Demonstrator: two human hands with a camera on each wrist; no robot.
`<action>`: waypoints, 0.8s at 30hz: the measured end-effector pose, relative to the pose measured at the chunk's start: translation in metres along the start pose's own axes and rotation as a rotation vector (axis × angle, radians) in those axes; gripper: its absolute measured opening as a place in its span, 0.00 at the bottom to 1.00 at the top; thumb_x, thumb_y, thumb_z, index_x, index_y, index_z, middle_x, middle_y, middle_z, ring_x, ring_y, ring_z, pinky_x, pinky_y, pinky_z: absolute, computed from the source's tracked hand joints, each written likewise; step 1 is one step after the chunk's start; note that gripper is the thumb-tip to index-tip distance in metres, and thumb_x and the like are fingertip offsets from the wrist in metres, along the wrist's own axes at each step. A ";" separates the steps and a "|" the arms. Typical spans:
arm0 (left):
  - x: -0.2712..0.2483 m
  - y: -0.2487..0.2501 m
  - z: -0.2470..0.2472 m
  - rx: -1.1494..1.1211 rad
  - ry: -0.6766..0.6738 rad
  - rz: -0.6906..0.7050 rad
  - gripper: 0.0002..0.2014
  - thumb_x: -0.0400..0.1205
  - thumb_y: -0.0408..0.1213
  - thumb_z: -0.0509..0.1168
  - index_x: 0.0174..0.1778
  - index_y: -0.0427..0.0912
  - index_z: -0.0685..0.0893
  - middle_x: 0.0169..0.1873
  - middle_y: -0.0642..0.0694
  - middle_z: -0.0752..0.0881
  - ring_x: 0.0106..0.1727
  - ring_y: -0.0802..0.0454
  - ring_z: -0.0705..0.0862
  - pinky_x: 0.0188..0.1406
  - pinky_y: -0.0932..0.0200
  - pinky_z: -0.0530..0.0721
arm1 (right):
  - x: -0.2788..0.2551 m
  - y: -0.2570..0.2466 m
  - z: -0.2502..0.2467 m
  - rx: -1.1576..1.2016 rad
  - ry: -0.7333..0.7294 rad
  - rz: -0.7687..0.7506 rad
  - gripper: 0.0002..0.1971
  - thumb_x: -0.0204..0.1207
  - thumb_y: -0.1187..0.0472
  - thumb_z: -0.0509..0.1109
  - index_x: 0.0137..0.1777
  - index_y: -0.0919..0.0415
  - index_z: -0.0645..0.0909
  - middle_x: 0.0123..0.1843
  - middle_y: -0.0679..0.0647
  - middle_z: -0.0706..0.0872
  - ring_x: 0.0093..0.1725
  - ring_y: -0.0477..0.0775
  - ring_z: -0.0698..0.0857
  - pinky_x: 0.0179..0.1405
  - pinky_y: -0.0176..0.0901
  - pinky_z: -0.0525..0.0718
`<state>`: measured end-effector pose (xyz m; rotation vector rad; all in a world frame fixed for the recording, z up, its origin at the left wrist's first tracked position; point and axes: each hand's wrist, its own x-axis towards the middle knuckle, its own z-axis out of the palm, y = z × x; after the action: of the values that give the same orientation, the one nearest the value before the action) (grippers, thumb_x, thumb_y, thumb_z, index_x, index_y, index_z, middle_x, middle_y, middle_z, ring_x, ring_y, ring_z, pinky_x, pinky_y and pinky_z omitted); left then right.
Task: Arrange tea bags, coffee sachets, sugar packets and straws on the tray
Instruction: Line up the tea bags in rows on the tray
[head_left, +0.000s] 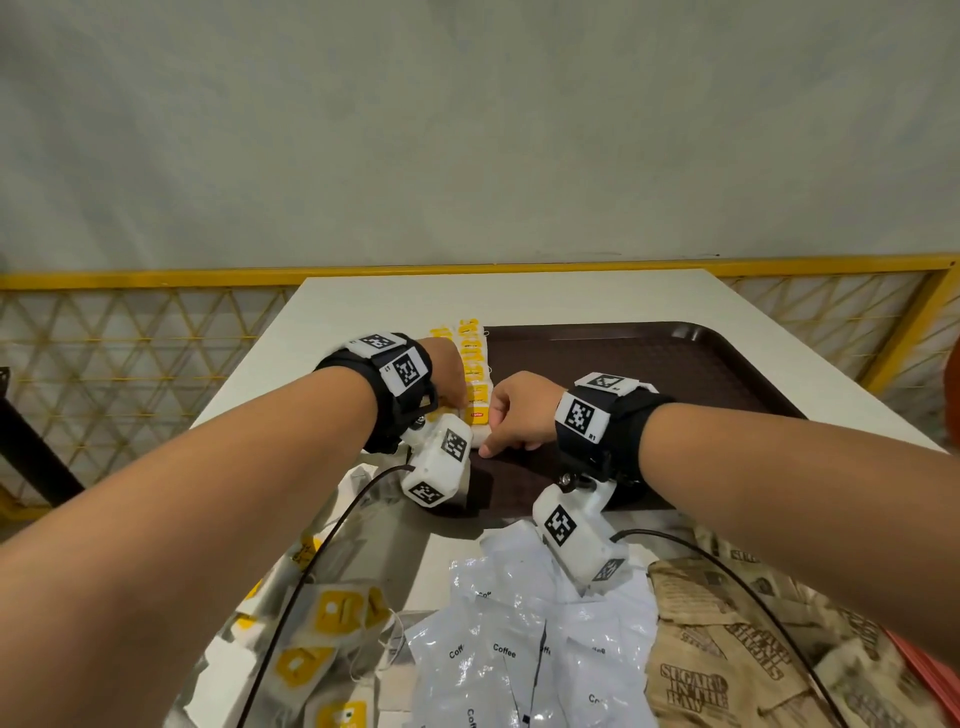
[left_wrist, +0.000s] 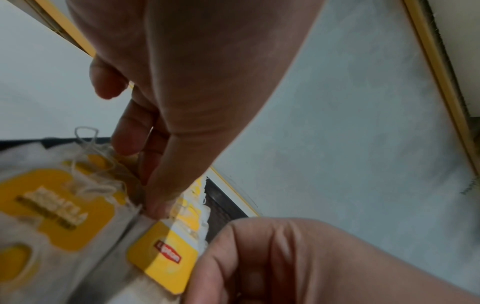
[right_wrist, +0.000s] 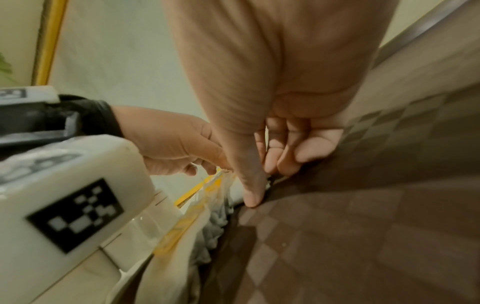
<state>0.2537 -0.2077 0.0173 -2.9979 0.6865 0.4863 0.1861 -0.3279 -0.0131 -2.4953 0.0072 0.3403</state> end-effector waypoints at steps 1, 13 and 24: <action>-0.001 0.000 0.000 -0.010 0.001 -0.002 0.18 0.81 0.44 0.67 0.59 0.34 0.86 0.60 0.39 0.85 0.61 0.45 0.83 0.60 0.55 0.80 | 0.000 0.000 -0.001 0.006 -0.012 0.003 0.13 0.67 0.62 0.82 0.33 0.59 0.77 0.32 0.53 0.80 0.36 0.52 0.81 0.30 0.37 0.83; -0.028 -0.016 -0.015 -0.443 0.060 -0.110 0.16 0.85 0.31 0.60 0.68 0.34 0.80 0.62 0.38 0.82 0.56 0.45 0.82 0.56 0.51 0.83 | 0.007 -0.006 -0.003 0.387 0.135 0.108 0.17 0.71 0.71 0.71 0.61 0.68 0.82 0.56 0.65 0.86 0.59 0.66 0.86 0.61 0.61 0.85; -0.060 -0.027 -0.008 -0.628 -0.021 0.016 0.09 0.81 0.24 0.63 0.45 0.36 0.88 0.49 0.34 0.88 0.50 0.45 0.86 0.59 0.51 0.85 | -0.049 -0.023 0.002 0.378 -0.133 0.151 0.05 0.79 0.73 0.65 0.51 0.68 0.80 0.36 0.58 0.82 0.35 0.50 0.82 0.39 0.38 0.84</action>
<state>0.2162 -0.1593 0.0423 -3.5502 0.6533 0.8786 0.1401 -0.3120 0.0108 -2.0989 0.1892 0.5165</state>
